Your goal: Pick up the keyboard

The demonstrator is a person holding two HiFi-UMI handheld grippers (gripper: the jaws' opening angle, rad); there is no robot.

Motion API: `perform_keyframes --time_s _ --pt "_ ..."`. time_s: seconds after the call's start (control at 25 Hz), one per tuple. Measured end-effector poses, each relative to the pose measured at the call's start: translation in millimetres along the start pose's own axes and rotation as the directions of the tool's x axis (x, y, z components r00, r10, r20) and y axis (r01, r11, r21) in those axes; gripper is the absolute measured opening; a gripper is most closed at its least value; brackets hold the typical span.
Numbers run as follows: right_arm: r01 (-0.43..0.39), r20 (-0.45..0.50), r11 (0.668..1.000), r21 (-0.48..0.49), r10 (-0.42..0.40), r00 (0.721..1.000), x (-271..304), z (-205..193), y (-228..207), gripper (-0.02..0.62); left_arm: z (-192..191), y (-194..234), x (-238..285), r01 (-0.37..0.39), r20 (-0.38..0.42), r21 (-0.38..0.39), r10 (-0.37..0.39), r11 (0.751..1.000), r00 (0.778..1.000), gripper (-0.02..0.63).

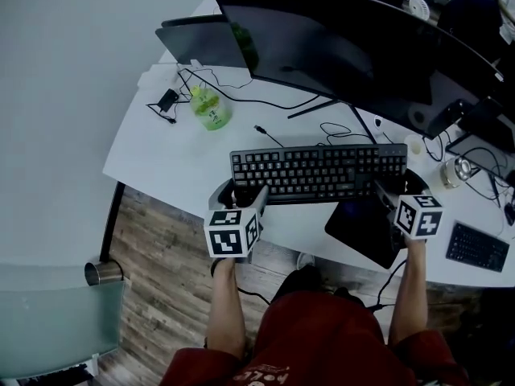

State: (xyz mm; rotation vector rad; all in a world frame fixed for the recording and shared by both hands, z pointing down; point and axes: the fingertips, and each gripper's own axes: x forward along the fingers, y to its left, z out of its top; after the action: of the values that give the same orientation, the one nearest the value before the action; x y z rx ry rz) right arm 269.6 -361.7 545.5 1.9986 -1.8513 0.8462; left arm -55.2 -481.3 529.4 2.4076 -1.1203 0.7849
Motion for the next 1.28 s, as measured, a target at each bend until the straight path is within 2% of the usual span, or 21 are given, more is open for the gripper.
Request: perform_keyframes --time_s 0.16,0.32,0.68,0.8,0.96,1.12,1.28 --pt "-0.001 0.09 1.0 -0.026 0.003 0.996 -12.3 33.1 9.2 0.403 31.3 3.8 -18.4 -0.018 0.087 0.023 0.016 1.0 0.996 0.33" --pt "-0.003 0.189 0.999 -0.051 0.013 0.982 -28.3 66.9 18.6 0.403 64.2 4.9 -41.1 -0.046 0.183 0.054 0.035 0.998 0.983 0.33" --pt "0.021 0.389 0.993 -0.116 0.026 0.921 -67.8 135.1 32.5 0.403 125.2 1.0 -85.6 -0.09 0.38 0.092 0.048 0.992 0.924 0.33" --pt "0.033 0.455 0.99 -0.135 0.032 0.89 -81.8 153.3 36.8 0.403 142.6 -1.3 -100.4 -0.107 0.443 0.104 0.051 0.989 0.895 0.33" --pt "0.062 0.552 0.984 -0.168 0.042 0.833 -107.4 176.6 46.1 0.403 162.3 -4.5 -124.8 -0.133 0.52 0.115 0.055 0.984 0.853 0.33" --pt "0.081 0.637 0.979 -0.185 0.056 0.769 -132.8 193.8 59.1 0.403 178.9 -6.2 -154.1 -0.168 0.61 0.133 0.053 0.977 0.791 0.33" --pt "0.118 0.726 0.972 -0.205 0.07 0.684 -158.2 200.1 72.9 0.403 184.0 -6.8 -180.4 -0.218 0.693 0.144 0.059 0.965 0.719 0.33"
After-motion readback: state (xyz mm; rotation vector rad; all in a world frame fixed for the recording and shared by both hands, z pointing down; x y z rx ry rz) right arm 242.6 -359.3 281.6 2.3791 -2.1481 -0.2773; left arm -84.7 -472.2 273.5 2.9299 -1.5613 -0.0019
